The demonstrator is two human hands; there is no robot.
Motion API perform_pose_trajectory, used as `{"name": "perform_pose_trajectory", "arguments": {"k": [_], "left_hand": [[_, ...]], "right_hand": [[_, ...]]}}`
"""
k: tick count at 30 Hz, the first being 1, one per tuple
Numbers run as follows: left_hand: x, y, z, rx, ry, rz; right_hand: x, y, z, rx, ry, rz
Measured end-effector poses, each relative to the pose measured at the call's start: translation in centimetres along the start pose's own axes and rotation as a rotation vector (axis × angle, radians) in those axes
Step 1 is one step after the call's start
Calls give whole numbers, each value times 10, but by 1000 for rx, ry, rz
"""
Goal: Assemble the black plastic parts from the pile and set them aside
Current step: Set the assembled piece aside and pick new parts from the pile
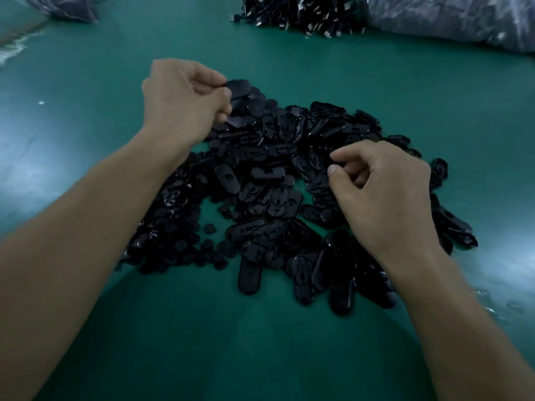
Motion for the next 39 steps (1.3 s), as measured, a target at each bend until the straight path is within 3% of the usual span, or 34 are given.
{"name": "perform_pose_trajectory", "arguments": {"k": [6,12,20,25,31,34,39], "left_hand": [[-1,-1,-21,126,-22,-133],[-3,-10,-24,141,-59,-318],[4,-10,-12,166,-98,-313],[15,-21,21,34,-161,-276],[18,-43,64,-240,-196,-207],[14,-50,78,-369,-180,-156],[9,-58,90,-524,-123,-21]], "right_hand": [[0,-7,3,-134,-40,87],[-3,-14,5,-224,-32,129],[-4,-18,6,-247,-6,139],[-4,-10,4,-144,-1,78],[-10,8,-2,83,56,77],[-8,13,-2,214,42,-170],[-3,1,-3,208,-101,-627]]}}
Point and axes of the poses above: each hand's wrist, its own z-axis away from the middle knuckle, its own y-axis out of the back of the hand, x = y × z, the point moved 8 cm from there along -z, towards the middle knuckle, and after that the axes turned 15 degrees about y, right-handed, at the moved point
